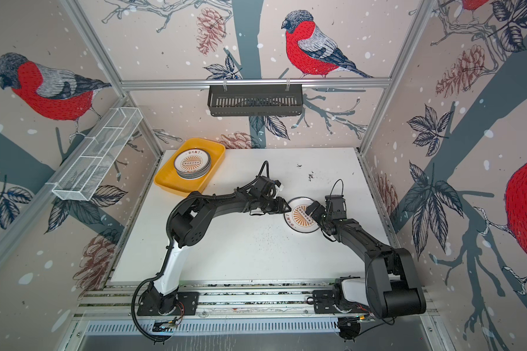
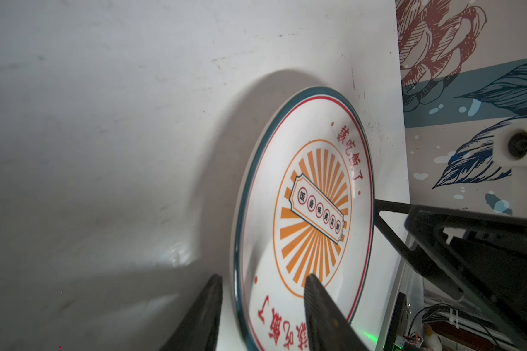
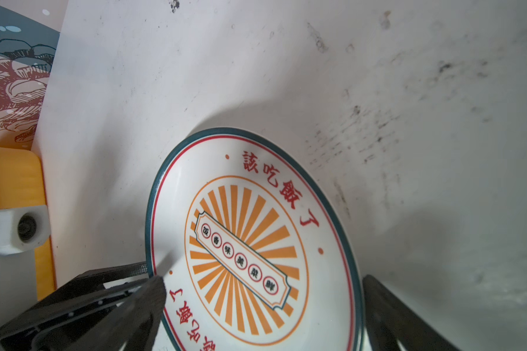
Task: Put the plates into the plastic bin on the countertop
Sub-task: 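Grip the tilted plate's rim with the left gripper while the right releases it, then carry the plate to the bin with the left gripper while the right draws back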
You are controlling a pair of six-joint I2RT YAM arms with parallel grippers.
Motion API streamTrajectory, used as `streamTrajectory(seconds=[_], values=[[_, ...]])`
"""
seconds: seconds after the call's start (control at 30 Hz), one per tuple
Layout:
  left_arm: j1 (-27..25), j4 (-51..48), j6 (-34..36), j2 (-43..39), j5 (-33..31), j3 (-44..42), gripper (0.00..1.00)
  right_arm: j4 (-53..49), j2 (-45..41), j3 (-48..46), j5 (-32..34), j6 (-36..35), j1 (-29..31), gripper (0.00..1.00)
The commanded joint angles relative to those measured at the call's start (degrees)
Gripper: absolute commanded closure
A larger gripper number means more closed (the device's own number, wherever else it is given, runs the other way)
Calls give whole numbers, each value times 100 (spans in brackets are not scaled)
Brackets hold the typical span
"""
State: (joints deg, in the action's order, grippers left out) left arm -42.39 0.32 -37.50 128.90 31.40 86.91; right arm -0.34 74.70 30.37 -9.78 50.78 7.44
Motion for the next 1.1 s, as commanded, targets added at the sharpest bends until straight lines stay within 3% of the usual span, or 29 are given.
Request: streamTrajectory(seconds=[0.0,0.17,0.27,0.53,0.73,1.07], values=[[20,-80,-107,39,-72,78,64,175,48,83,-81,-86,12,0],[80,-85,-214,-2,-168,30,85,115,-2,128,-68,-137,25,0],[145,-81,-208,-116,-249,-47,92,117,-123,127,-68,-164,21,0],[403,-59,-246,-427,9,-148,98,180,-513,247,-207,-423,12,0],[623,516,-667,-913,304,-615,100,113,-906,423,-240,-720,12,0],[1211,887,-917,-2019,267,-1436,100,477,-1378,777,-629,-1087,266,0]])
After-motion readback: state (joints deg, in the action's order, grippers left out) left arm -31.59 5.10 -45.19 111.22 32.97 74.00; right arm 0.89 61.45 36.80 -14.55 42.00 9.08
